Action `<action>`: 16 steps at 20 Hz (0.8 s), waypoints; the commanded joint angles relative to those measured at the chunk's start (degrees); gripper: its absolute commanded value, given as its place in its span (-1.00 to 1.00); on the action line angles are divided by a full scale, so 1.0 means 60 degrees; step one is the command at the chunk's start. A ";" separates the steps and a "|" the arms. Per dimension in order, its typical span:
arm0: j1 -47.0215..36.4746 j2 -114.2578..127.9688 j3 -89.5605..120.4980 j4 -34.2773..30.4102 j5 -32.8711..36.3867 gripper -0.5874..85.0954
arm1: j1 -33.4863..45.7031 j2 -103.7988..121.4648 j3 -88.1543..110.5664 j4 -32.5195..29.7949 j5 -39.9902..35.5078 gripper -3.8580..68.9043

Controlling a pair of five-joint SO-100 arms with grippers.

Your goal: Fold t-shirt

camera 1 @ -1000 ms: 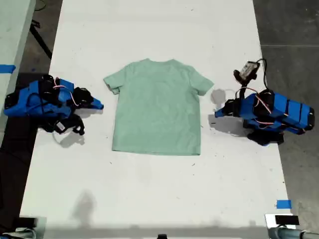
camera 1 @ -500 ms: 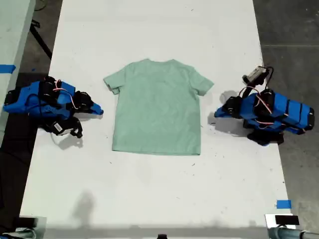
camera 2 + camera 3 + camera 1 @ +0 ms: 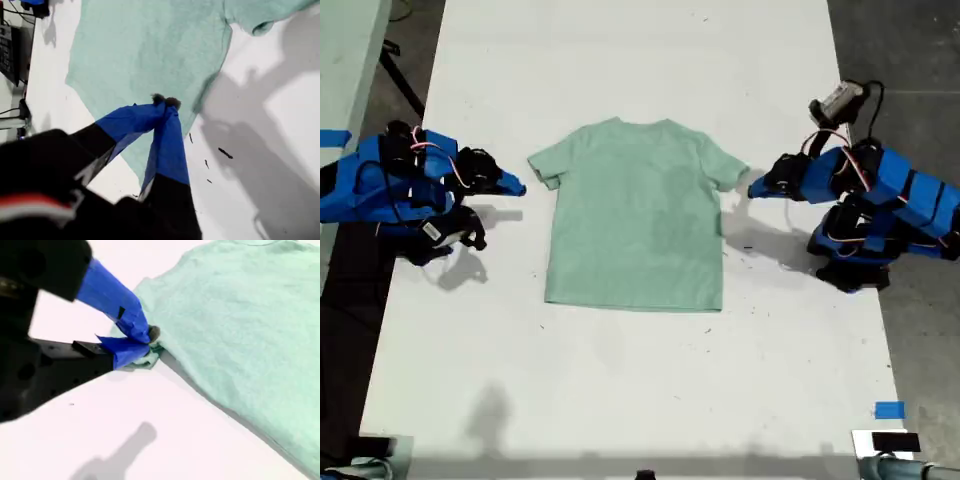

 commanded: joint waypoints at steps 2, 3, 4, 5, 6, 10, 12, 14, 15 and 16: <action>-0.1406 -0.1787 -0.2007 -0.0044 0.1113 -0.99 | 0.0937 -0.2109 -0.2578 0.0146 -0.0981 -0.92; -0.1641 -0.2373 -0.2695 0.0117 0.1377 -0.99 | 0.1201 -0.2681 -0.3223 0.0337 -0.1201 -0.92; -0.1919 -0.3047 -0.3369 0.0293 0.1626 -0.99 | 0.1465 -0.3296 -0.3911 0.0571 -0.1450 -0.92; -0.2197 -0.3750 -0.4043 0.0439 0.1904 -0.99 | 0.1655 -0.3867 -0.4614 0.0791 -0.1699 -0.92; -0.2490 -0.4497 -0.4673 0.0630 0.2109 -0.99 | 0.1846 -0.4365 -0.5259 0.0967 -0.1904 -0.92; -0.3721 -0.7090 -0.6958 0.1362 0.2900 -0.98 | 0.2622 -0.6211 -0.7632 0.1890 -0.2710 -0.92; -0.4409 -0.8423 -0.8042 0.1890 0.3311 -0.96 | 0.3076 -0.7222 -0.8921 0.2563 -0.3252 -0.91; -0.4907 -0.9141 -0.8672 0.2183 0.3677 -0.93 | 0.3486 -0.8145 -1.0122 0.3311 -0.3838 -0.82; -0.5083 -0.9214 -0.8716 0.2197 0.3779 -0.93 | 0.3633 -0.8394 -1.0444 0.3472 -0.4043 -0.73; -0.5215 -0.9243 -0.8716 0.2212 0.3838 -0.87 | 0.3765 -0.8496 -1.0532 0.3486 -0.4248 -0.56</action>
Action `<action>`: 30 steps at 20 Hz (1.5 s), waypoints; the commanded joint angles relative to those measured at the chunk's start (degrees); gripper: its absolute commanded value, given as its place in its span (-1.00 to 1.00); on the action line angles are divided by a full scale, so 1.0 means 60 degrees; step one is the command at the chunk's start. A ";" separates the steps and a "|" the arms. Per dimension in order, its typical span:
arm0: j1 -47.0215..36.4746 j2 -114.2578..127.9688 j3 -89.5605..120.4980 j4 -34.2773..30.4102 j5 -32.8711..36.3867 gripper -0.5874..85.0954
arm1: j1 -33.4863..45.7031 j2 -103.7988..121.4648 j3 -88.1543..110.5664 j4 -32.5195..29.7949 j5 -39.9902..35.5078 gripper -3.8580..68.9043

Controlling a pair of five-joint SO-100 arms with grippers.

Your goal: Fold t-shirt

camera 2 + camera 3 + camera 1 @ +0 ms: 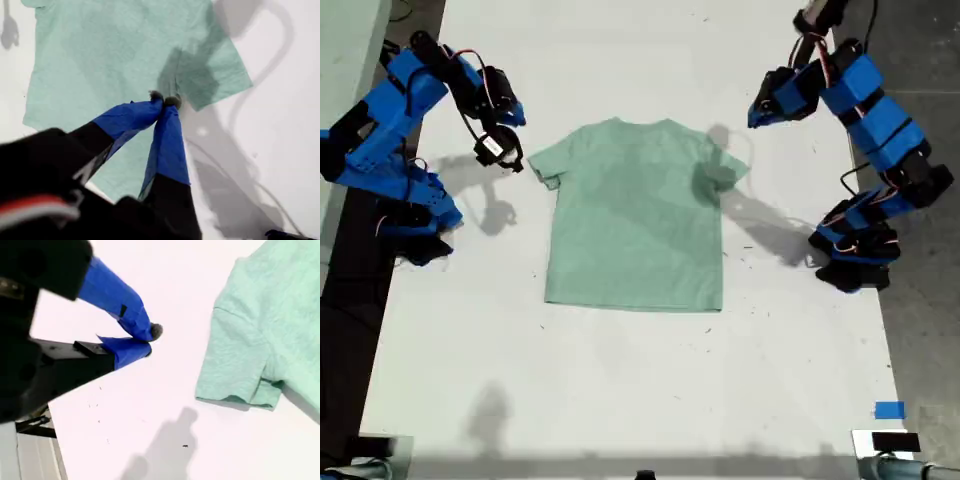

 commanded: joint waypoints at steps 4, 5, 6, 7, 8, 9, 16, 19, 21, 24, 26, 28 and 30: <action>-0.0396 -0.0059 -0.0469 0.0146 0.0469 -0.43 | 0.0879 -0.0454 -0.0264 0.0234 -0.1143 -0.18; -0.0396 -0.0103 -0.0396 0.0044 0.0571 -0.40 | 0.0952 -0.0498 0.0132 0.0000 -0.1362 -0.12; -0.0381 -0.0176 -0.0322 -0.0117 0.0703 -0.37 | 0.1025 -0.0498 0.0571 -0.0293 -0.1597 -0.09; -0.0381 -0.0278 -0.0234 -0.0278 0.0791 -0.36 | 0.1084 -0.0498 0.1011 -0.0630 -0.1816 -0.06; -0.0381 -0.0410 -0.0176 -0.0439 0.0879 -0.35 | 0.1143 -0.0513 0.1450 -0.0938 -0.1963 -0.05; -0.0381 -0.0601 -0.0161 -0.0557 0.0938 -0.34 | 0.1187 -0.0542 0.1875 -0.1289 -0.2124 -0.04; -0.0381 -0.2007 0.0586 -0.2139 0.1157 -0.33 | 0.1436 -0.1992 0.4072 -0.4072 -0.3047 -0.03; -0.0381 -0.2490 0.0835 -0.2710 0.1187 -0.33 | 0.1479 -0.2725 0.4219 -0.4702 -0.3281 -0.02; -0.0396 -0.2739 0.0923 -0.2944 0.1187 -0.33 | 0.1523 -0.3267 0.4219 -0.5024 -0.3413 -0.03; -0.0396 -0.2856 0.0938 -0.2974 0.1187 -0.33 | 0.1509 -0.4043 0.4189 -0.5435 -0.3604 -0.14; -0.0396 -0.2856 0.0923 -0.2930 0.1187 -0.34 | 0.1406 -0.4790 0.3867 -0.5449 -0.3560 -0.54; -0.0381 -0.2813 0.0923 -0.2886 0.1187 -0.34 | 0.1450 -0.5098 0.3457 -0.5054 -0.3501 -0.92; -0.0366 -0.2783 0.0923 -0.2842 0.1187 -0.34 | 0.1318 -0.4951 0.2886 -0.4263 -0.3354 -0.92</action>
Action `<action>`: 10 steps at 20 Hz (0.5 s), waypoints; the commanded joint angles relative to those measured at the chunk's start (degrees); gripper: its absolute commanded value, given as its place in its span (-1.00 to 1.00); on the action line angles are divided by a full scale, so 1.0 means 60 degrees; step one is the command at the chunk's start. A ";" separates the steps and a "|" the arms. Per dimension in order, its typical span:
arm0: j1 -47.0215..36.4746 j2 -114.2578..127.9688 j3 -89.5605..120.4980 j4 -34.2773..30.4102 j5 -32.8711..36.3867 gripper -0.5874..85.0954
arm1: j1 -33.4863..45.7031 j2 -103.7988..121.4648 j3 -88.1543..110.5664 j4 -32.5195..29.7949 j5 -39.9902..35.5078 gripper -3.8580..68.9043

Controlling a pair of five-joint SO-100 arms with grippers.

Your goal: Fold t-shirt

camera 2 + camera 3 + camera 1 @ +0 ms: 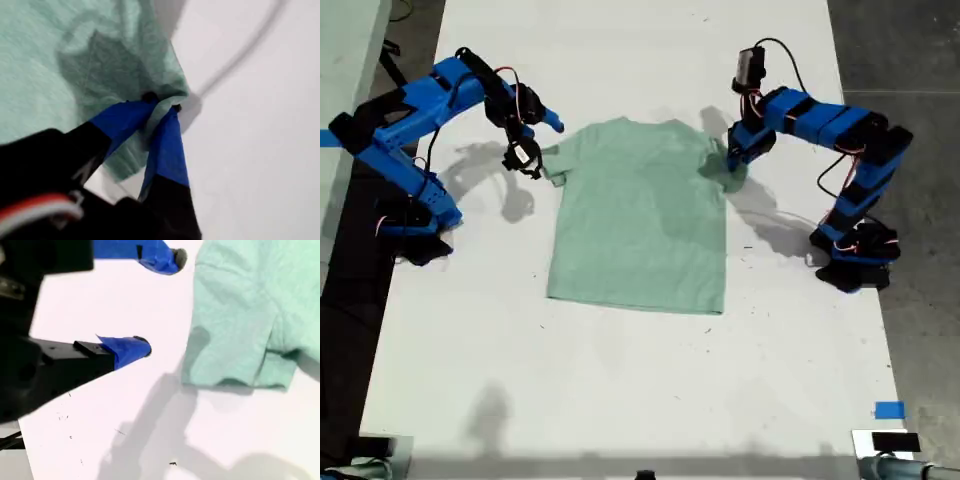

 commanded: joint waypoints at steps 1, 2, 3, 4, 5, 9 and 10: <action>-0.0044 0.0132 -0.0059 0.0015 0.0059 -0.34 | -0.0088 0.0161 -0.1157 0.1465 0.0220 -0.92; -0.0029 0.0132 -0.0029 0.0029 0.0059 -0.34 | -0.0293 0.0337 -0.1831 0.2183 0.0337 -0.92; -0.0015 0.0132 -0.0015 0.0029 0.0059 -0.34 | -0.0571 0.0498 -0.2651 0.2798 0.0425 -0.92; 0.0000 0.0132 -0.0015 0.0029 0.0059 -0.34 | -0.0835 0.0483 -0.3706 0.3486 0.0630 -0.92; 0.0029 0.0132 -0.0015 0.0029 0.0059 -0.34 | -0.1084 0.0337 -0.4878 0.4189 0.0850 -0.92; 0.0073 0.0132 -0.0015 0.0000 0.0059 -0.34 | -0.1948 -0.0615 -0.8379 0.5537 0.1685 -0.92; 0.0073 0.0132 -0.0015 -0.0015 0.0059 -0.34 | -0.2124 -0.0894 -0.8687 0.5537 0.1934 -0.92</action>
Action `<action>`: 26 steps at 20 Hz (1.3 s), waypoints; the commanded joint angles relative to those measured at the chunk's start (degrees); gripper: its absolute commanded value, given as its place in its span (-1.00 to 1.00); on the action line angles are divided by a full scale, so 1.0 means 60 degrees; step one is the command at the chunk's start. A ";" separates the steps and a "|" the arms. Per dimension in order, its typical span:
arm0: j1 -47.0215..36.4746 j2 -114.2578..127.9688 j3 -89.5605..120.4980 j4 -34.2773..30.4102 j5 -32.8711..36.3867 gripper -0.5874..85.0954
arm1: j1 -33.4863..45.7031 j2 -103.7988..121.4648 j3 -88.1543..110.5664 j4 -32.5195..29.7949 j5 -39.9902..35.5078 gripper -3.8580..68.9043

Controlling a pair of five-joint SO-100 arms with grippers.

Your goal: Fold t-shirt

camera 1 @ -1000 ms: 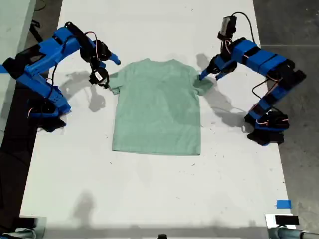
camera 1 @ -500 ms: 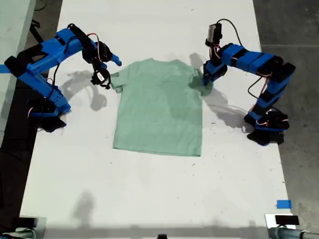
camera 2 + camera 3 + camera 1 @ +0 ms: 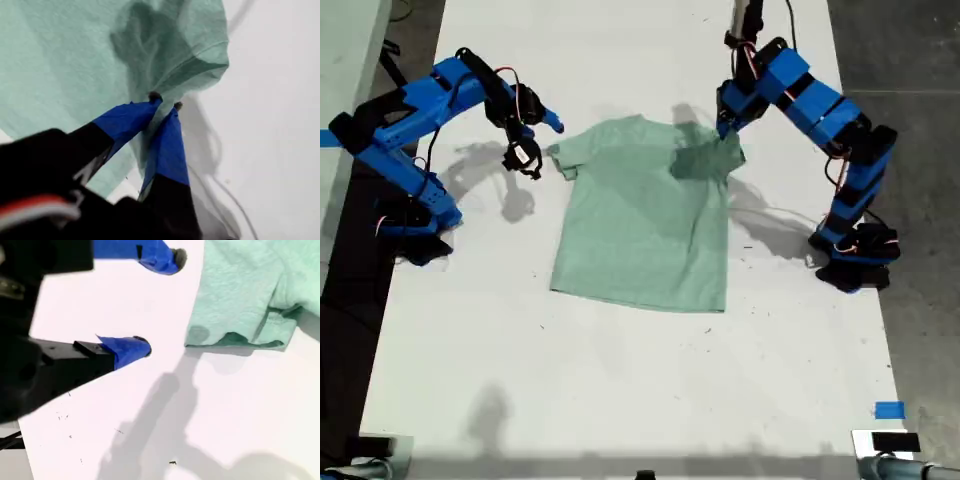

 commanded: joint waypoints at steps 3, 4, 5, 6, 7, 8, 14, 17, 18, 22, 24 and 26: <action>0.0088 0.0117 -0.0073 -0.0044 0.0059 -0.34 | -0.1069 -0.1069 -0.2344 -0.0234 0.1172 -0.92; 0.0088 0.0117 -0.0073 -0.0044 0.0073 -0.34 | -0.1274 -0.1333 -0.2593 -0.0498 0.1377 -0.92; 0.0088 0.0117 -0.0073 -0.0044 0.0073 -0.34 | -0.1377 -0.1597 -0.2651 -0.0806 0.1567 -0.92; 0.0088 0.0117 -0.0073 -0.0044 0.0073 -0.34 | -0.1436 -0.1919 -0.2651 -0.1157 0.1758 -0.92; 0.0103 0.0117 -0.0073 -0.0044 0.0073 -0.34 | -0.1509 -0.2314 -0.2651 -0.1567 0.2007 -0.92; 0.0117 0.0117 -0.0073 -0.0059 0.0073 -0.34 | -0.1670 -0.2710 -0.2651 -0.2124 0.2314 -0.92; 0.0264 0.0103 -0.0073 -0.0059 0.0015 -0.34 | -0.1538 -0.4058 -0.2637 -0.4453 0.4014 -0.92; 0.0352 0.0132 -0.0073 0.0000 -0.0015 -0.34 | -0.1128 -0.4116 -0.2754 -0.4600 0.3911 -0.27; 0.0352 0.0146 -0.0073 0.0000 -0.0015 -0.33 | -0.1113 -0.4043 -0.2930 -0.4600 0.3369 0.04; 0.0352 0.0146 -0.0088 0.0000 -0.0015 -0.33 | -0.0850 -0.2402 -0.3149 -0.3354 0.2593 -0.16; 0.0337 0.0161 -0.0059 0.0015 -0.0015 -0.33 | -0.0703 -0.1377 -0.3149 -0.2417 0.2358 -0.19; 0.0337 0.0161 -0.0044 0.0059 -0.0029 -0.33 | -0.0674 -0.0454 -0.2974 -0.1509 0.2153 -0.22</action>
